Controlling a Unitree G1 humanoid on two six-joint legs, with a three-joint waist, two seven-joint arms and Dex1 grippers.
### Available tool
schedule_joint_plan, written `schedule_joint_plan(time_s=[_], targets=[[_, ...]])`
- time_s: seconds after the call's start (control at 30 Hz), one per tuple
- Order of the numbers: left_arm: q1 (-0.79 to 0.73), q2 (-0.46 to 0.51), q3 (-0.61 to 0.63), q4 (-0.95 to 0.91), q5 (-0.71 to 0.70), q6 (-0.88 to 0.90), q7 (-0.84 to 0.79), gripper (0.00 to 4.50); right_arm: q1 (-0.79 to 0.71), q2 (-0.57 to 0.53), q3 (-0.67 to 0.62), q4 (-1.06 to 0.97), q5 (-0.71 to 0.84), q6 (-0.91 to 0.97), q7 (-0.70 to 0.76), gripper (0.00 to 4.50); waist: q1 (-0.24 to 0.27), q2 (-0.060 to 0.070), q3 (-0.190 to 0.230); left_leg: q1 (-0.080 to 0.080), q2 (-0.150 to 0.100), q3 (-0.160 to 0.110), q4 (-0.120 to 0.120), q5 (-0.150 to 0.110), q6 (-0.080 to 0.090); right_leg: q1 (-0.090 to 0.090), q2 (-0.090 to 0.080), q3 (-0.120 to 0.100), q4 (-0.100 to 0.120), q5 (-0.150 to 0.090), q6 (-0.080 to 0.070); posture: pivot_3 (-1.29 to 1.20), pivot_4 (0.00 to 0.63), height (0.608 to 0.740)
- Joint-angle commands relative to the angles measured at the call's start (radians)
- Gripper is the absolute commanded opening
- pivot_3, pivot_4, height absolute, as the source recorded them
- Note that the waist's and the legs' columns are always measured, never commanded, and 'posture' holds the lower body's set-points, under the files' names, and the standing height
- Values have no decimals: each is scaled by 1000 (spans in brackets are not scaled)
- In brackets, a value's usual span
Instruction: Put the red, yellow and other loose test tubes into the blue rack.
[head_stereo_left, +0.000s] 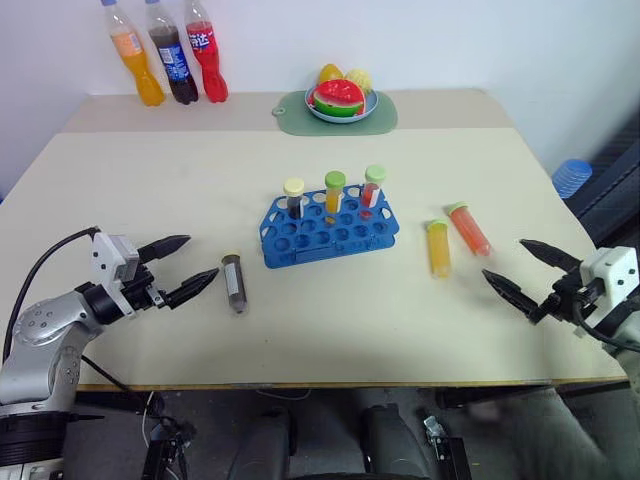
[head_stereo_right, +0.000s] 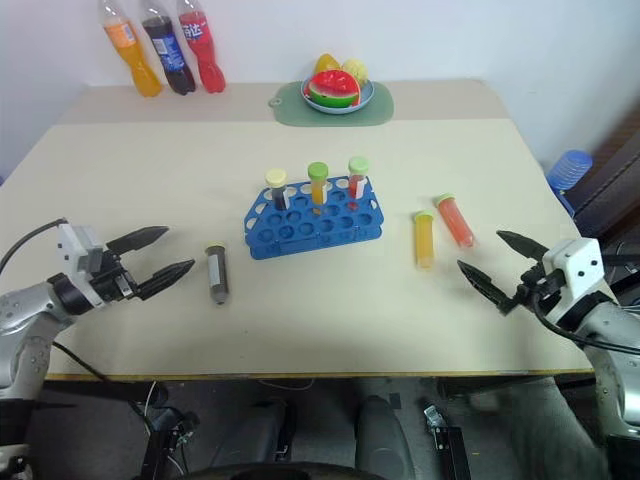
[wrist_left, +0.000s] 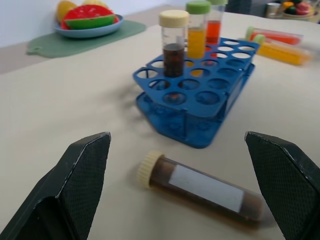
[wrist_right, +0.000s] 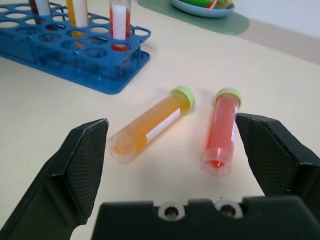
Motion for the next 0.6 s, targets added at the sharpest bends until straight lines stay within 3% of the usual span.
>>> schedule_joint_plan(time_s=[0.03, 0.47, 0.6], targets=[[-1, 5, -3, -46, -9, 20, -8, 4447, -4, -13, -23, -32, 15, 16, 9, 4500, 0, 0, 0, 0, 0, 0, 0, 0, 0, 0, 0, 0, 0, 0, 0, 0, 150, 740], [-52, -28, -27, -94, -22, 41, -15, 4447, -81, -12, 16, -13, -10, 45, -6, 4500, 0, 0, 0, 0, 0, 0, 0, 0, 0, 0, 0, 0, 0, 0, 0, 0, 150, 740], [-76, -47, -81, -135, -6, 46, -24, 4447, -239, -87, 95, 21, -77, 251, -100, 4500, -3, 3, 2, 0, 0, 0, 0, 0, 0, 0, 0, 0, 0, 0, 1, 0, 150, 740]])
